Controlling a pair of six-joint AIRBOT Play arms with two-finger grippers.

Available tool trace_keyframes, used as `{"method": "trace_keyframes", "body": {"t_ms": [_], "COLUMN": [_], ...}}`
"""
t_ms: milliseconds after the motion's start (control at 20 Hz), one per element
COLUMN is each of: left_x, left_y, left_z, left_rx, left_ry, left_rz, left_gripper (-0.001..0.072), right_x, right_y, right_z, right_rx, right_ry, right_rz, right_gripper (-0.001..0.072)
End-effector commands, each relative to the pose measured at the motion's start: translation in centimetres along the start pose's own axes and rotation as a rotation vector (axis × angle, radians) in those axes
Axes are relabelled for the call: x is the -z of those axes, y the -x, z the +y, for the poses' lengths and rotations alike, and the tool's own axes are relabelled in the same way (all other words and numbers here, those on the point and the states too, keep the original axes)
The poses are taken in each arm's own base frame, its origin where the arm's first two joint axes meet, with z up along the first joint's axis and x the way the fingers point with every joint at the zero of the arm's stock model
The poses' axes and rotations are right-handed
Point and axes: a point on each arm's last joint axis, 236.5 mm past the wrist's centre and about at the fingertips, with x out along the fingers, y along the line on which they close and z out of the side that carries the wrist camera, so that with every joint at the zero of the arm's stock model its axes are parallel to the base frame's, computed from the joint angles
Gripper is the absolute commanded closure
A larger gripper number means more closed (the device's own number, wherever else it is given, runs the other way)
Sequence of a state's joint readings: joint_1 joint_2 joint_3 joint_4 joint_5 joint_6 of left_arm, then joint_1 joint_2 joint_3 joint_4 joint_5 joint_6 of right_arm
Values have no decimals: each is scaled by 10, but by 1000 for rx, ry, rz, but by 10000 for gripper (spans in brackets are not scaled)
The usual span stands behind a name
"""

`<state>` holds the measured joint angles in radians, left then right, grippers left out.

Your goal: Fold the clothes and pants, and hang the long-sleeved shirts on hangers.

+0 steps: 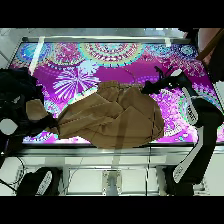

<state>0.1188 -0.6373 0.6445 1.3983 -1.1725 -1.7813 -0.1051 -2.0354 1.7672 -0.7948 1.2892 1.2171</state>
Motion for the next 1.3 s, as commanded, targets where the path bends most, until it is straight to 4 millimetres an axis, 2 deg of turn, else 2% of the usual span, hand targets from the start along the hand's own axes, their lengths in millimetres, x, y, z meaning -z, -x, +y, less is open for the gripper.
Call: {"method": "trace_keyframes", "body": {"t_ms": [0, 100, 150, 200, 250, 300, 350, 500, 700, 1000, 1250], "left_x": [-11, -11, -11, -11, -11, -12, -14, -14, -14, -15, -14], "left_y": [0, 0, 0, 0, 0, 0, 1, 1, 0, 1, 1], "left_z": [-2, -2, -2, -2, -2, -2, -3, -3, -3, -3, -3], "left_rx": [9, 9, 9, 9, 9, 10, 12, 13, 13, 13, 13], "left_ry": [1, 1, 1, 1, 1, 1, 1, 2, 1, 1, 2], "left_rz": [-46, -47, -48, -48, -48, -51, -58, -62, -61, -62, -62], "left_gripper": [5, 5, 5, 5, 5, 5, 5, 5, 5, 5, 5], "right_x": [-39, -63, -65, -60, -50, -38, -26, -4, 5, -17, -18], "right_y": [46, 103, 129, 141, 143, 136, 123, 80, 38, 0, -26], "right_z": [7, -6, -13, -17, -21, -27, -33, -46, -56, -49, -39], "right_rx": [31, 114, 145, 144, 135, 129, 118, 94, 77, 33, 37], "right_ry": [11, -23, -39, -69, -101, -122, -146, -190, -207, -213, -190], "right_rz": [-116, -221, -244, -236, -200, -150, -100, 19, 85, 11, 13], "right_gripper": [684, 684, 684, 681, 577, 322, 164, 161, 160, 161, 167]}}
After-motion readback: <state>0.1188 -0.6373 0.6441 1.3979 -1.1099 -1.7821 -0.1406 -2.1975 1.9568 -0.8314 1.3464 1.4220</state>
